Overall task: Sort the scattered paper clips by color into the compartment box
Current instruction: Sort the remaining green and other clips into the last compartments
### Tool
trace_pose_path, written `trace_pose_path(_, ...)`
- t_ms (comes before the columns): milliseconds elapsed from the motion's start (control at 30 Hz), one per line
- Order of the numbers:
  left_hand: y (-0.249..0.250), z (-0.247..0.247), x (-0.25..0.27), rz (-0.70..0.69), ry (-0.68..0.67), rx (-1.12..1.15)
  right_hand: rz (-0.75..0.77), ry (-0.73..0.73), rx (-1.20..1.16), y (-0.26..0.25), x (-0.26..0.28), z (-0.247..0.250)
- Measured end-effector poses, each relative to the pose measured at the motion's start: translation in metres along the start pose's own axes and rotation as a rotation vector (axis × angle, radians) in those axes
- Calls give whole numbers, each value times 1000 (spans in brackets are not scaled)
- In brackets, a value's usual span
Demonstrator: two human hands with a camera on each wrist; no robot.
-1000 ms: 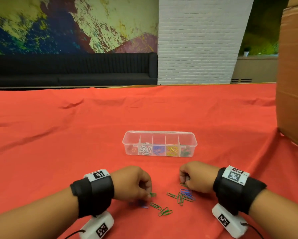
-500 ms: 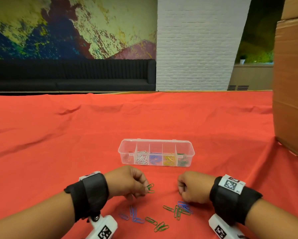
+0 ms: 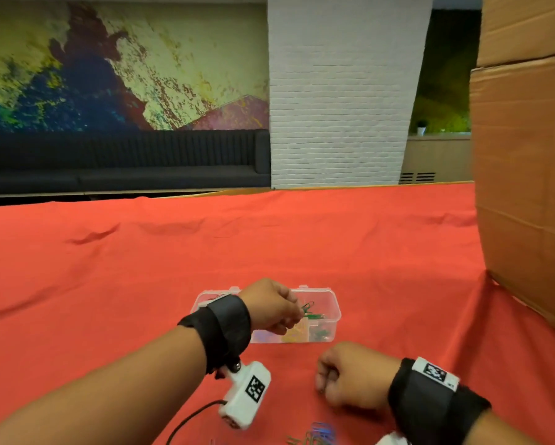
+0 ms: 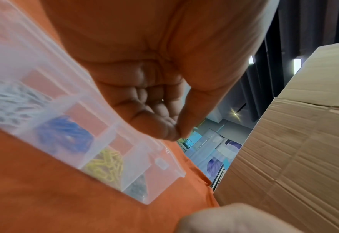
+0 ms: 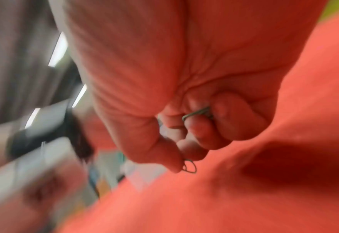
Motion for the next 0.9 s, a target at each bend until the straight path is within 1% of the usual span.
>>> trace_pose_path(67,4,-4,-15,20,7,-33,25,60,-396,10,3,16)
trace_pose_path(133,5,-5,-28,35,28,-62,16,158,-847,26,5,30)
trace_pose_path(167,5,-6,-33,41,39,-78,4,197,-1029,34,5,37)
trace_pose_path(233,5,-7,-40,52,56,-104,-40,266,-1257,49,4,49)
trace_pose_path(300,7,-9,-45,55,63,-107,-78,331,-1355,58,1,61)
trace_pose_path(367,9,-11,-47,46,56,-95,-97,369,-1372,62,-4,69)
trace_pose_path(533,11,-14,-46,18,55,-108,-93,403,-1288,54,-18,79)
trace_pose_path(733,14,-15,-43,10,61,-74,-111,577,-988,43,-35,94)
trace_pose_path(833,18,-9,-36,-12,102,-175,-79,554,-970,32,-40,101)
trace_pose_path(900,23,0,-24,-68,149,-303,-53,514,-935,27,-43,107)
Point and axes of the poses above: each hand's wrist, its own x-axis away from the middle knuckle, its own z-axis out of the back of the hand, y = z × x, the point moved 7 cm from there along -x, towards the middle knuckle, and after that the axes turned 2 degrees about -y, right-handed, at the moved point
